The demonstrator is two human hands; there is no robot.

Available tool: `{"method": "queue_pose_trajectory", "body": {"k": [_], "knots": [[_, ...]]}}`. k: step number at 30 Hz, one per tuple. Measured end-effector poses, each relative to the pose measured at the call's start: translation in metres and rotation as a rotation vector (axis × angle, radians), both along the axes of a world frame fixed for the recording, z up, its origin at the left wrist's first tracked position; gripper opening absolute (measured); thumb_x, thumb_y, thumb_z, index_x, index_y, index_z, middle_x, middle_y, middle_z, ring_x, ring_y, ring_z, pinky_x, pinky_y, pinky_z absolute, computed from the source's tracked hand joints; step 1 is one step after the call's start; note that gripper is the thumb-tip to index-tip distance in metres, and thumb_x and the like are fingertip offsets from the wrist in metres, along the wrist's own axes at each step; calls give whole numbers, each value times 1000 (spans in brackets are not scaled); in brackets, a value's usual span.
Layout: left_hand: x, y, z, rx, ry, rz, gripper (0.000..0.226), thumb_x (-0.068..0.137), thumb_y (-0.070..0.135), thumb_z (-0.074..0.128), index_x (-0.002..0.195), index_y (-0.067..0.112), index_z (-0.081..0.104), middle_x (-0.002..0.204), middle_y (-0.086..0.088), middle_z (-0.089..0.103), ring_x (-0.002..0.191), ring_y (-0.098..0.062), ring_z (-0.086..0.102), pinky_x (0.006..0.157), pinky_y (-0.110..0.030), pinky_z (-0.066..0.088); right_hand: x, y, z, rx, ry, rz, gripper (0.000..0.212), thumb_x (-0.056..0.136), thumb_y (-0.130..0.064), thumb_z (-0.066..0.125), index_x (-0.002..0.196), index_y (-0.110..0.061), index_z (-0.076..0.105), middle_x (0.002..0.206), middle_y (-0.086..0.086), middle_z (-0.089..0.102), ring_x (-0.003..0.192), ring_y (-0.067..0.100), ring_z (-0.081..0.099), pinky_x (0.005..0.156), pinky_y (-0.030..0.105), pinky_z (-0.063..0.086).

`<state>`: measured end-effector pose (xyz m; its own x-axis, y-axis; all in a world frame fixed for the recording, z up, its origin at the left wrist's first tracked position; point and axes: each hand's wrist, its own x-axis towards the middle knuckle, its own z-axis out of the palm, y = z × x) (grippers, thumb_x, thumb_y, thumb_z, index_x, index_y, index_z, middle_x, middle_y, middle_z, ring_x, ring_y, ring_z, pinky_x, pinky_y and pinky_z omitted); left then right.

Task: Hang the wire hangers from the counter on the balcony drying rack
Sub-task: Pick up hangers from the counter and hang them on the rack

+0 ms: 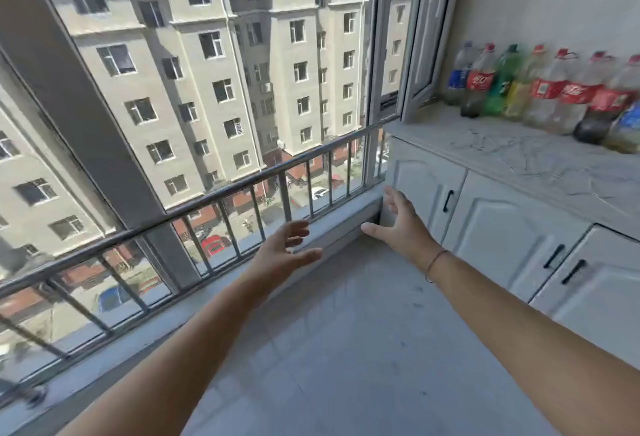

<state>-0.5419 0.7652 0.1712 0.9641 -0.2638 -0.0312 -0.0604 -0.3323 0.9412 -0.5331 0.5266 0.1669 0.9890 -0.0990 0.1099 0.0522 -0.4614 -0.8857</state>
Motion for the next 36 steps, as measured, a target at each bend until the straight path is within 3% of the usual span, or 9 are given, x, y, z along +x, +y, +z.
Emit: {"method": "queue_pose_trajectory", "body": {"k": [6, 12, 17, 21, 24, 27, 32, 36], "knots": [[60, -112, -6, 26, 21, -161, 58, 78, 19, 74, 130, 17, 50, 123, 0, 59, 116, -15, 54, 102, -34, 43, 2, -118, -10, 68, 18, -284, 73, 81, -24, 70, 142, -16, 31, 142, 9, 37, 132, 20, 37, 97, 23, 31], [129, -226, -17, 28, 50, -305, 51, 81, 17, 72, 128, 14, 52, 120, -2, 59, 110, -15, 55, 98, -31, 45, 17, -222, -19, 114, 20, -537, 58, 83, -20, 67, 134, -12, 42, 125, 7, 48, 115, 18, 50, 90, 28, 41], [197, -318, -20, -13, 61, -404, 53, 74, 28, 76, 122, 19, 55, 114, 2, 62, 111, -17, 57, 94, -28, 45, 51, -303, -20, 177, 22, -681, 45, 83, -17, 67, 124, -12, 51, 112, 4, 53, 103, 14, 53, 88, 25, 40], [246, -385, -17, 5, 66, -449, 48, 84, 18, 68, 129, 11, 51, 120, -6, 60, 111, -19, 57, 88, -25, 42, 82, -358, -14, 209, 6, -767, 29, 83, -13, 65, 111, -11, 58, 103, 4, 57, 95, 15, 56, 81, 20, 41], [276, -428, -17, 16, 76, -474, 46, 86, 14, 66, 129, 8, 50, 115, -5, 60, 98, -10, 58, 74, -14, 44, 102, -392, -15, 219, 5, -820, 25, 84, -11, 64, 108, -9, 59, 100, 4, 59, 90, 14, 55, 72, 14, 42], [305, -467, -24, 6, 93, -474, 44, 86, 9, 65, 127, 5, 51, 108, -5, 59, 84, -3, 57, 60, -2, 43, 121, -422, -23, 233, 32, -852, 24, 83, -13, 65, 106, -11, 60, 104, 6, 62, 94, 16, 58, 81, 22, 42], [350, -525, -40, 23, 135, -471, 43, 84, 15, 68, 125, 11, 54, 115, -4, 60, 90, -7, 59, 69, -14, 43, 161, -475, -36, 288, 55, -854, 26, 83, -16, 65, 107, -14, 59, 104, 4, 63, 91, 14, 58, 80, 24, 42], [388, -572, -55, 23, 165, -430, 43, 84, 15, 68, 125, 11, 54, 108, -1, 60, 86, -5, 57, 70, -16, 42, 210, -524, -53, 311, 74, -793, 22, 83, -14, 64, 105, -14, 59, 101, 4, 62, 85, 12, 57, 73, 20, 43]]}}
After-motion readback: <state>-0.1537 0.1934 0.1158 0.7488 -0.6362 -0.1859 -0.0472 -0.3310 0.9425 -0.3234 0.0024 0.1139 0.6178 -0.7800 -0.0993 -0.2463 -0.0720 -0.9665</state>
